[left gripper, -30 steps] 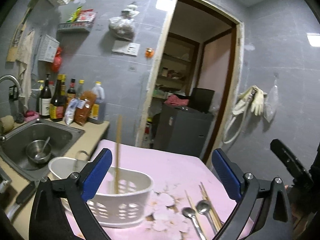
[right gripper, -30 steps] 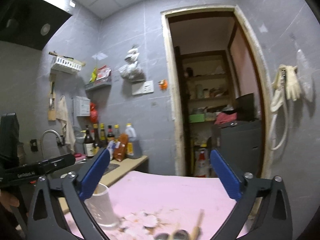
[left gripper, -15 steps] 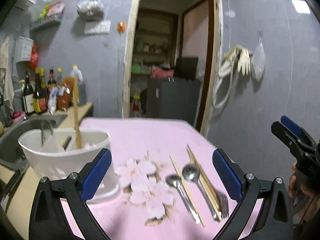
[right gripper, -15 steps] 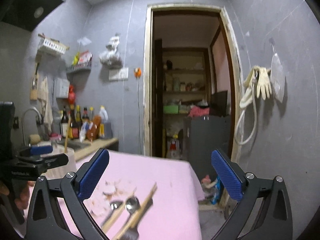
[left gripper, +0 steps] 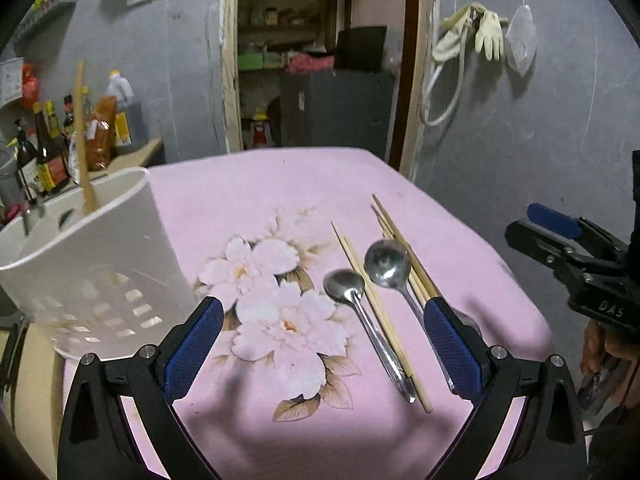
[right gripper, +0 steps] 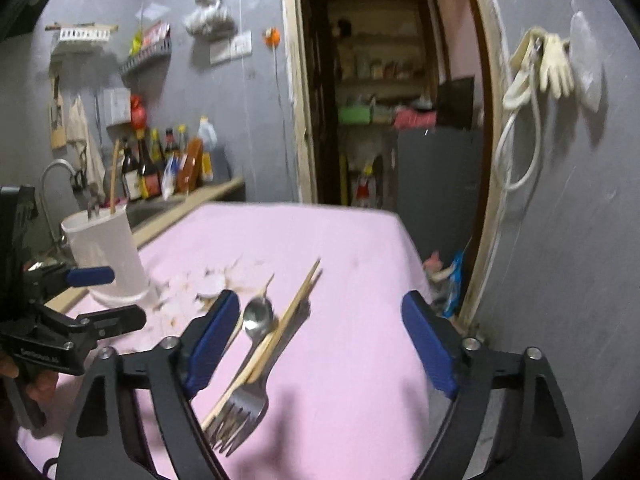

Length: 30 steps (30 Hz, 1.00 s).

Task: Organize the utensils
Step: 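Move both open tools back down to the remaining utensils, then grasp the small steel spoon with the left tool while the right tool grasps the fork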

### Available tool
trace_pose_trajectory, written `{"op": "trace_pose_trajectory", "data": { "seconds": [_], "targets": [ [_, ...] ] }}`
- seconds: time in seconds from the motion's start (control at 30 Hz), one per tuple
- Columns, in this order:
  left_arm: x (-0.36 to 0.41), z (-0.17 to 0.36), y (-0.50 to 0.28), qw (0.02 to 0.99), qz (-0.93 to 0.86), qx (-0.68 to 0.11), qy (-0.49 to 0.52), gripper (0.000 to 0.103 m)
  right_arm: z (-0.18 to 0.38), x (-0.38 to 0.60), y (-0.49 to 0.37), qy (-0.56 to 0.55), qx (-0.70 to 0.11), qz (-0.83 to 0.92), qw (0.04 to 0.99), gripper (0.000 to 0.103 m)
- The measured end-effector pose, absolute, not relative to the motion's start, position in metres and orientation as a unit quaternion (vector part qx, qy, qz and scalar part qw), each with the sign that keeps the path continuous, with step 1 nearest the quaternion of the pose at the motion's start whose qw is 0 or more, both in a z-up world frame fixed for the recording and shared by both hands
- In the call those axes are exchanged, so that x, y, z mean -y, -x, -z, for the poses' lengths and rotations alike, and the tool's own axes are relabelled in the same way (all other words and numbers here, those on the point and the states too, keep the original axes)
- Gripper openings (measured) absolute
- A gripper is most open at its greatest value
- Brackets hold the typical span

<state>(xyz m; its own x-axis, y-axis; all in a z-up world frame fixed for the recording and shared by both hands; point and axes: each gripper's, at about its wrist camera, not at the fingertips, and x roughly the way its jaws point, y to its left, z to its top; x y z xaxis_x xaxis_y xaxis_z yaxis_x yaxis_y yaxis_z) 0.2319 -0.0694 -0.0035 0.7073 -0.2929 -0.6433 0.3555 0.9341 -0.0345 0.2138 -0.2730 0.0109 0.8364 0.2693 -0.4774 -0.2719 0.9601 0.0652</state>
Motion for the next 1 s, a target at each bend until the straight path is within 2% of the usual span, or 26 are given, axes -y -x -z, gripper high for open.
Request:
{"op": "trace_pose_trajectory", "data": {
  "seconds": [0.07,0.13,0.27,0.4,0.6,0.9,1.0],
  "targets": [
    [0.071,0.008,-0.238,0.915,0.184,-0.355,-0.047,0.087,-0.004,0.271,-0.219,0.007,-0.272,-0.149,0.951,0.064],
    [0.075,0.014,-0.245,0.906,0.192,-0.374,-0.046,0.072,0.003,0.270,-0.225,0.003,-0.293,-0.159,0.943,0.057],
    [0.079,0.026,-0.264,0.883,0.210,-0.418,-0.031,0.051,0.014,0.266,-0.235,0.000,-0.331,-0.178,0.927,0.042],
    [0.080,0.035,-0.278,0.869,0.219,-0.443,-0.022,0.034,0.018,0.259,-0.240,0.004,-0.353,-0.197,0.915,0.033],
    [0.078,0.043,-0.292,0.853,0.231,-0.468,0.002,0.028,0.024,0.248,-0.245,0.010,-0.382,-0.219,0.898,0.031],
    [0.072,0.045,-0.308,0.833,0.249,-0.492,0.045,0.008,0.030,0.248,-0.248,0.004,-0.409,-0.226,0.884,0.030],
    [0.072,0.041,-0.308,0.831,0.251,-0.495,0.049,0.006,0.030,0.251,-0.247,0.000,-0.412,-0.226,0.883,0.029]
  ]
}}
